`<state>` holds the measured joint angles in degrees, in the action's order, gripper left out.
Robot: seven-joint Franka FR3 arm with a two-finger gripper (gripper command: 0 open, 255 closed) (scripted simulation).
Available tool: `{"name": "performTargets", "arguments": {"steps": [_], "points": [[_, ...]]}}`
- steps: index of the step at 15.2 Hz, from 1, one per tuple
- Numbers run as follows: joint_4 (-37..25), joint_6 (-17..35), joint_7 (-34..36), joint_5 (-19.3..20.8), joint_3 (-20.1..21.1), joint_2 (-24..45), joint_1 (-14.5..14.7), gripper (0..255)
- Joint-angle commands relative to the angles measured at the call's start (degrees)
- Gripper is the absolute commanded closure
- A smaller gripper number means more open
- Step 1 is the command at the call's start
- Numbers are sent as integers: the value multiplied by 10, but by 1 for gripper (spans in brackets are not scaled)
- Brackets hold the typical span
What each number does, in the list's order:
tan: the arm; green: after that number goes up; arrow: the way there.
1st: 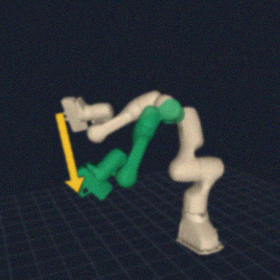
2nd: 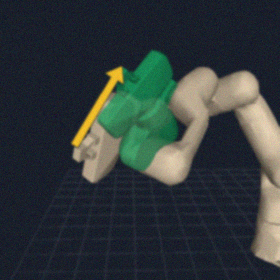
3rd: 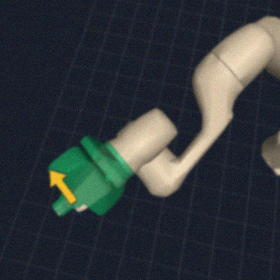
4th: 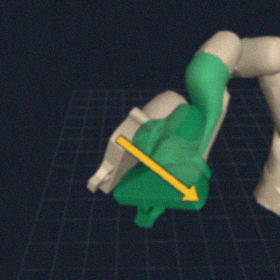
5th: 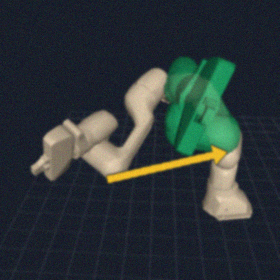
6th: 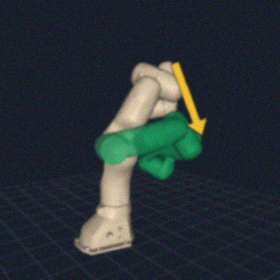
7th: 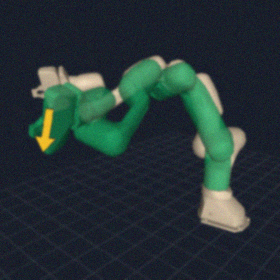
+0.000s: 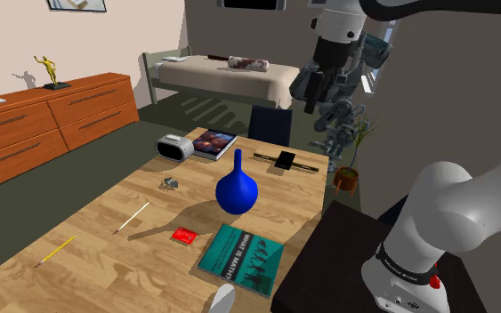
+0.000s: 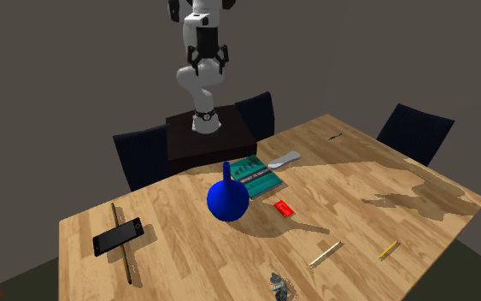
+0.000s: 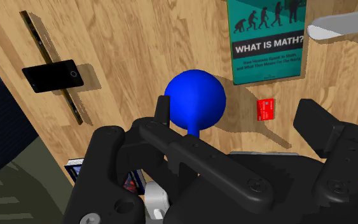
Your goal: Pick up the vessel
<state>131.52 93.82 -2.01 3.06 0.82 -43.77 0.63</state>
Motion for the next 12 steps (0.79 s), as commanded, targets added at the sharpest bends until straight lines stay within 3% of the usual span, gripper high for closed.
{"name": "performTargets", "arguments": {"steps": [1, 12], "points": [[0, 0, 0, 0, 0, 0, 0, 0], [12, 198, -6, -8, -16, 181, 0, 0]]}}
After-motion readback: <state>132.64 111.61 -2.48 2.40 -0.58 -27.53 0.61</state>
